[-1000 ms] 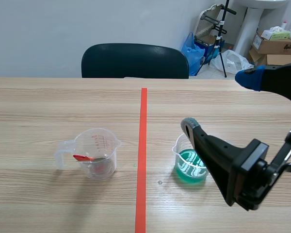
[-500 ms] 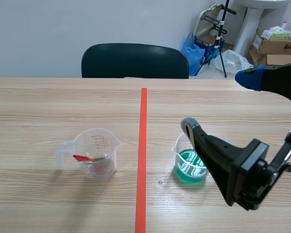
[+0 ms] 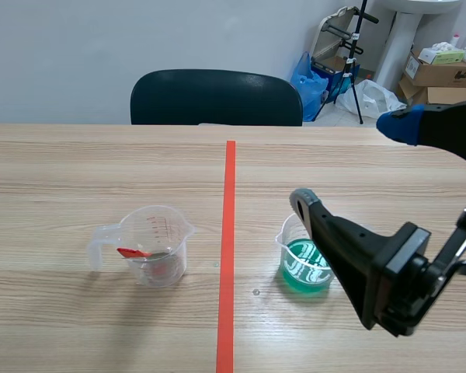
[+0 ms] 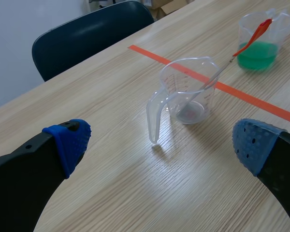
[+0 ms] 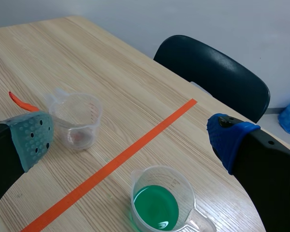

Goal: Do the redox reaction experiment

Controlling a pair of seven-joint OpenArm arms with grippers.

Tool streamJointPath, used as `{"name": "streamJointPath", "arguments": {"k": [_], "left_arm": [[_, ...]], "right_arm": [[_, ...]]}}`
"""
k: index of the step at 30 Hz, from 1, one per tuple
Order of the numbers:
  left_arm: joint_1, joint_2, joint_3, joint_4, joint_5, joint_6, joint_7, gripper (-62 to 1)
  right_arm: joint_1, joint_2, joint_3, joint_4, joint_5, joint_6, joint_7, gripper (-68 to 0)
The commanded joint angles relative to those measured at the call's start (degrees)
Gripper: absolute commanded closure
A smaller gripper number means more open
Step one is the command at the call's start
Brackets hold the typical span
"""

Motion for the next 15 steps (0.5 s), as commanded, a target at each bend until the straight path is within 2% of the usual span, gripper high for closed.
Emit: {"name": "streamJointPath", "arguments": {"k": [1,5,11,15], "left_arm": [[-0.02,0.24,-0.33,2.01,-0.61,0.11,0.26,-62.3],[0.35,0.28,-0.33,4.63,-0.63,0.13,4.57,-62.3],[2.51,0.98,-0.37,7.98,-2.64,0.20,4.52,-62.3],[3.67,2.71,-0.46,10.67,-2.71,0.11,4.70,-62.3]], "right_arm": [[0.81,0.59,0.37,0.17,0.63,-0.04,1.22,-67.9],[0.81,0.59,0.37,0.17,0.63,-0.04,1.22,-67.9],[0.81,0.59,0.37,0.17,0.63,-0.04,1.22,-67.9],[0.81,0.59,0.37,0.17,0.63,-0.04,1.22,-67.9]]}}
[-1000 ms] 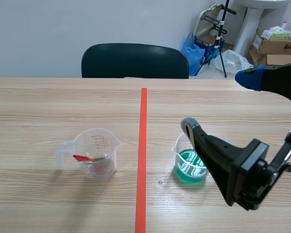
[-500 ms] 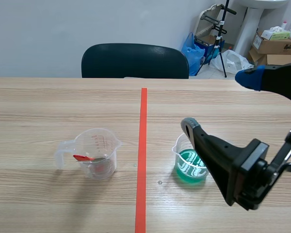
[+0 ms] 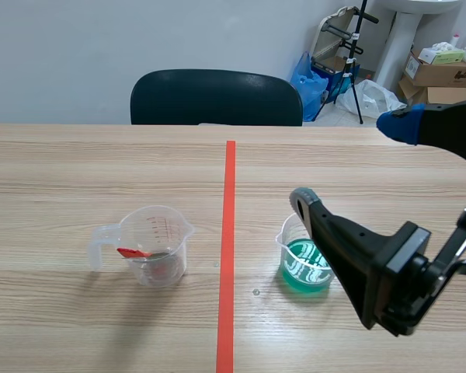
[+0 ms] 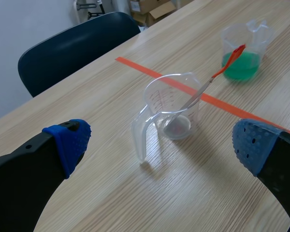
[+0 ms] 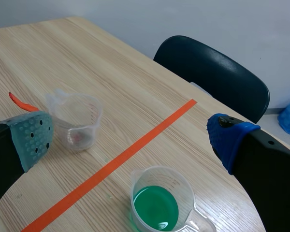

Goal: Do the redox reaction experiment

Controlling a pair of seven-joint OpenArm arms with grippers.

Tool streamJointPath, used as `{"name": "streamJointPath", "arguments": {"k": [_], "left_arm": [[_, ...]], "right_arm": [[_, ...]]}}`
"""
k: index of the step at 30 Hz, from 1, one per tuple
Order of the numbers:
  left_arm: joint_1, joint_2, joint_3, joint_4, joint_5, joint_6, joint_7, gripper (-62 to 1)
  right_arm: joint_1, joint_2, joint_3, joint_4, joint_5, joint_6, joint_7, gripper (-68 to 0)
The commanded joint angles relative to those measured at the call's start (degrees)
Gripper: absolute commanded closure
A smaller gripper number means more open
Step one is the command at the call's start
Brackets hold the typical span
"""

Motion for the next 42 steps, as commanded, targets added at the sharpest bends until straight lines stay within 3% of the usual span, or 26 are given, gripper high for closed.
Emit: {"name": "streamJointPath", "arguments": {"k": [1,11,20,30,36,42], "left_arm": [[0.55,1.33,-0.44,1.92,-0.76,0.13,-0.20,-62.3],[0.55,5.51,-0.44,6.91,-0.35,0.17,5.97,-62.3],[1.49,9.62,-0.44,8.98,2.64,0.35,6.05,-62.3],[2.45,12.09,-0.66,12.15,2.67,0.37,7.45,-62.3],[2.54,16.35,-0.66,14.45,8.26,0.35,7.76,-62.3],[3.89,18.95,-0.66,16.70,8.96,0.37,7.74,-62.3]], "right_arm": [[0.81,0.59,0.37,0.17,0.63,-0.04,1.11,-67.9],[0.81,0.59,0.37,0.17,0.63,-0.04,1.11,-67.9],[0.81,0.59,0.37,0.17,0.63,-0.04,1.09,-67.9],[0.79,0.59,0.37,0.17,0.63,-0.04,1.09,-67.9],[0.79,0.59,0.37,0.17,0.63,-0.04,1.09,-67.9],[0.81,0.59,0.37,0.17,0.63,-0.04,1.09,-67.9]]}}
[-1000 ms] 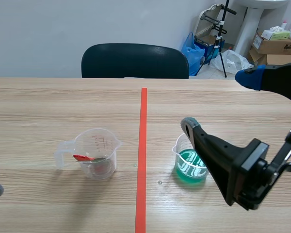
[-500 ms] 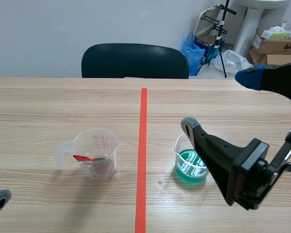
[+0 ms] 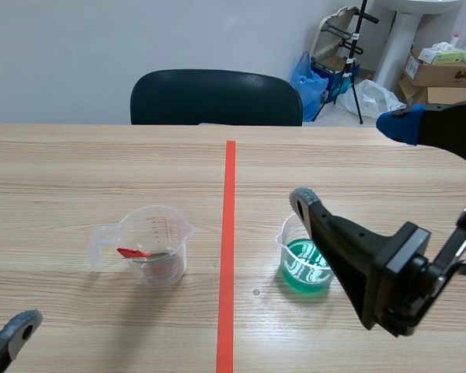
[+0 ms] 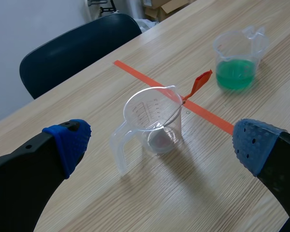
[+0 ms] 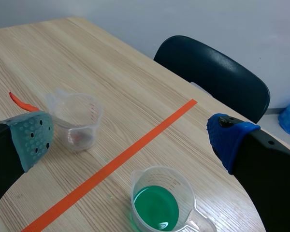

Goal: Do the redox reaction experiment

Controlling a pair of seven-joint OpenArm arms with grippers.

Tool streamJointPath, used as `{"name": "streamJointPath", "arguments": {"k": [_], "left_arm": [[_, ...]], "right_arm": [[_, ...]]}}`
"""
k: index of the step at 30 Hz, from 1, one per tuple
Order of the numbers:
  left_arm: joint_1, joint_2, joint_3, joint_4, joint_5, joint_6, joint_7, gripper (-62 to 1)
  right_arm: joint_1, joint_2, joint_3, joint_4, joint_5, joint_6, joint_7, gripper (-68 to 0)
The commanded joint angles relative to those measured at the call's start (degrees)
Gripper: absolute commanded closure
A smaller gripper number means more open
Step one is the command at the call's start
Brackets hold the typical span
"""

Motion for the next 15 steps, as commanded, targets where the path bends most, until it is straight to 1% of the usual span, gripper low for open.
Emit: {"name": "streamJointPath", "arguments": {"k": [1,4,15], "left_arm": [[0.55,0.83,-0.33,1.42,0.09,0.15,-0.98,-62.3],[0.52,1.73,-0.31,1.73,0.50,0.15,-0.98,-62.3],[0.55,1.49,-0.31,1.70,0.50,0.15,-0.92,-62.3]], "right_arm": [[0.81,0.59,0.37,0.17,0.63,-0.04,1.09,-67.9],[0.81,0.59,0.37,0.17,0.63,-0.04,1.09,-67.9],[0.81,0.59,0.37,0.17,0.63,-0.04,1.09,-67.9]]}}
